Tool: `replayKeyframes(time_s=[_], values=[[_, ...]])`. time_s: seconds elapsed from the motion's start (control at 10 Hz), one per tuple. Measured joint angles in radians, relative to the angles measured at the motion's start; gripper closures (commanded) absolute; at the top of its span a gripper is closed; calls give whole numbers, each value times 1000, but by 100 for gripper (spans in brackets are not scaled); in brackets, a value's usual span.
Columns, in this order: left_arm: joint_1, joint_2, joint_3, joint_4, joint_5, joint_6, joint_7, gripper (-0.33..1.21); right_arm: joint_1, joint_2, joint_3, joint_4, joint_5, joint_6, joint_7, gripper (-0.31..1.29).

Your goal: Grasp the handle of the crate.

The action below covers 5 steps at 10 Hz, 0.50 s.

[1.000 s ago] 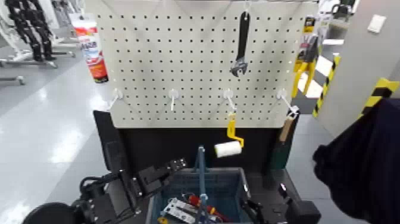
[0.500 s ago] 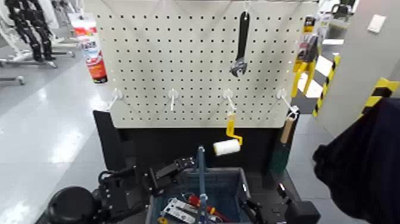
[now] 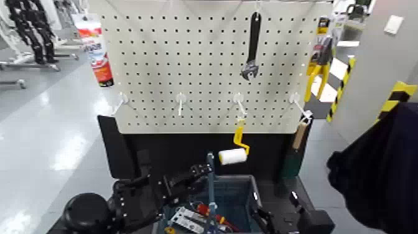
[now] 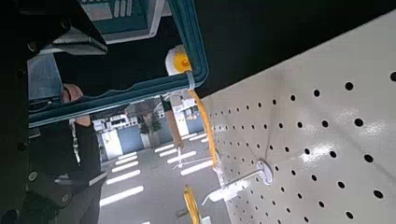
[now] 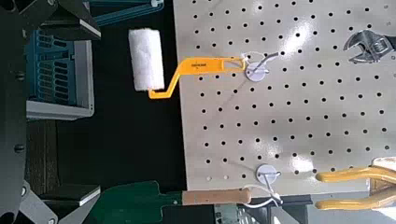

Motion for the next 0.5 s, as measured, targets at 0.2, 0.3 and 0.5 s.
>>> replayKeyframes(time_s=[0.2,0.3,0.5], values=[[-8,0,-21,30,29,1,-14,111,0,0,0,2,-2,-5,-1,14],[-8,0,-25,37,36,2,-16,118,0,0,0,3,-4,-9,-1,14],[-5,-1,-27,39,40,1,-16,118,-1,-1,0,7,-6,-13,-1,14]])
